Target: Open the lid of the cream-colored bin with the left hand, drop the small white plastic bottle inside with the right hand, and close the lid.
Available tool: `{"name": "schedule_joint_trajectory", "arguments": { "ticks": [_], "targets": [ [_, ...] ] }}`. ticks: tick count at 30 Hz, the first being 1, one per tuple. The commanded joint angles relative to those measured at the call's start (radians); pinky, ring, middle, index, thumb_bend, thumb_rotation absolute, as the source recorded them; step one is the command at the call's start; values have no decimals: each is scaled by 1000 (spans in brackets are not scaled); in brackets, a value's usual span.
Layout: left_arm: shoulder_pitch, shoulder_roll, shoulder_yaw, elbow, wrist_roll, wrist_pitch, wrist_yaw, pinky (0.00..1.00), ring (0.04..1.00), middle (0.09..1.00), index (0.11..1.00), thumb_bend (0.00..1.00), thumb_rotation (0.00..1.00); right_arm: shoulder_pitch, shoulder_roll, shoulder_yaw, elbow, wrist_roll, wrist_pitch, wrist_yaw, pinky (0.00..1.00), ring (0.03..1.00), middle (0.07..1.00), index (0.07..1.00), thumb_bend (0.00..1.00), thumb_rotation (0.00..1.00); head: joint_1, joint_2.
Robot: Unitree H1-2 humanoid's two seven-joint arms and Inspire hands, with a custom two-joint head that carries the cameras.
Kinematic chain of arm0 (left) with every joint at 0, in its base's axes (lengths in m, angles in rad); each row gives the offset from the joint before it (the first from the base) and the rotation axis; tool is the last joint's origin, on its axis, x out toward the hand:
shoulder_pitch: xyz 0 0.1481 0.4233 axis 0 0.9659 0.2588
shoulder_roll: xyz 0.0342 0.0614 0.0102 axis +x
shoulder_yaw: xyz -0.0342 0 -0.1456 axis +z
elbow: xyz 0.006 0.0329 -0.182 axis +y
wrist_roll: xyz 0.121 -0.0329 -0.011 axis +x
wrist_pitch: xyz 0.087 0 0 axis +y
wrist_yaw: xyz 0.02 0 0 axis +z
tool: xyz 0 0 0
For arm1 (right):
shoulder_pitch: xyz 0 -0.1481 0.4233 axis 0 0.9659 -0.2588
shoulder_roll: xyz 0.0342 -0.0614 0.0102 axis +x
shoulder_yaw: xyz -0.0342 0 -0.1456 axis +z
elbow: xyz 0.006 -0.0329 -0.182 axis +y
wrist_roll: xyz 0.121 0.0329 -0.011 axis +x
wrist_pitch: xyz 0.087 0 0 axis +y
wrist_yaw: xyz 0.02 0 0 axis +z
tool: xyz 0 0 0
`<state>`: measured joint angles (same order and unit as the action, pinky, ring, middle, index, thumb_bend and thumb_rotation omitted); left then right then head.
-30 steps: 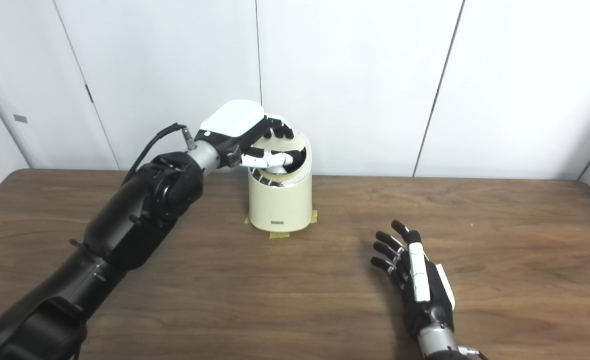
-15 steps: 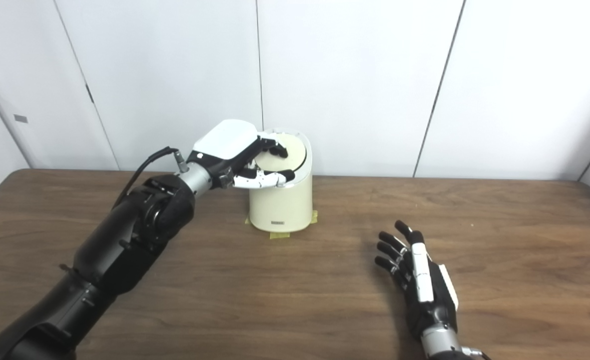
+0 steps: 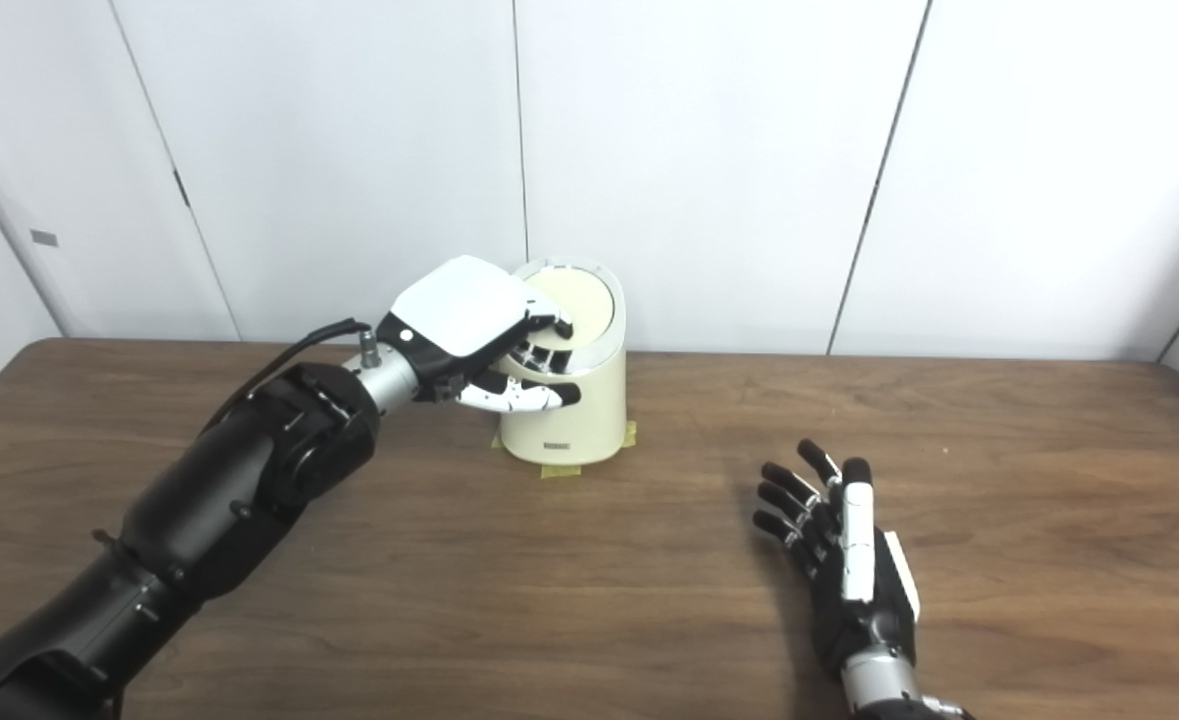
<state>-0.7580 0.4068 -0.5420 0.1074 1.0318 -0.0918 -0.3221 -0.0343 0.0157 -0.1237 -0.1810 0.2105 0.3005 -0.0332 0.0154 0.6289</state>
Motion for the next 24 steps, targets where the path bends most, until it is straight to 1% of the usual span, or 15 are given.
{"name": "schedule_joint_trajectory", "arguments": {
  "ticks": [1, 7, 11, 13, 18, 21, 22, 23, 24],
  "targets": [
    [-23, 19, -23, 11, 29, -19, -48, 877, 824, 807, 787, 518, 859, -7, 3, -3, -16, 6, 6, -3, 739, 793, 761, 880, 559, 1000, 0, 2],
    [-20, 25, -45, 32, 59, -43, -51, 880, 824, 798, 774, 514, 862, -6, 5, -4, -25, 6, 12, -6, 732, 784, 752, 878, 551, 1000, -4, 7],
    [-15, 30, -59, 47, 72, -61, -43, 857, 820, 791, 764, 518, 873, -9, 3, -2, -25, 2, 12, -6, 731, 782, 750, 879, 551, 1000, -8, 11],
    [-13, 29, -57, 48, 70, -63, -49, 849, 818, 785, 759, 521, 889, -9, 2, -1, -25, 0, 13, -6, 734, 784, 750, 883, 552, 1000, -8, 13],
    [-7, 29, -46, 20, 57, -54, -86, 863, 825, 792, 768, 511, 925, -10, 3, -1, -30, 3, 18, -6, 746, 791, 752, 887, 551, 991, -13, 16],
    [-4, 31, -29, -16, 38, -42, -111, 859, 818, 789, 767, 509, 944, -8, 2, 4, -37, -3, 21, -6, 741, 791, 750, 889, 541, 986, -18, 20],
    [-5, 31, -15, -37, 23, -34, -125, 840, 807, 781, 761, 506, 931, -6, 0, 6, -41, -7, 22, -6, 745, 792, 751, 890, 536, 993, -21, 22],
    [-5, 28, 3, -58, 5, -23, -135, 783, 779, 764, 749, 513, 894, -5, -2, 8, -46, -10, 25, -6, 743, 791, 747, 888, 533, 992, -23, 24],
    [-4, 26, 16, -72, -6, -16, -144, 777, 776, 762, 747, 514, 890, -3, -3, 9, -49, -11, 27, -6, 743, 791, 747, 888, 532, 992, -23, 24]
  ]
}}
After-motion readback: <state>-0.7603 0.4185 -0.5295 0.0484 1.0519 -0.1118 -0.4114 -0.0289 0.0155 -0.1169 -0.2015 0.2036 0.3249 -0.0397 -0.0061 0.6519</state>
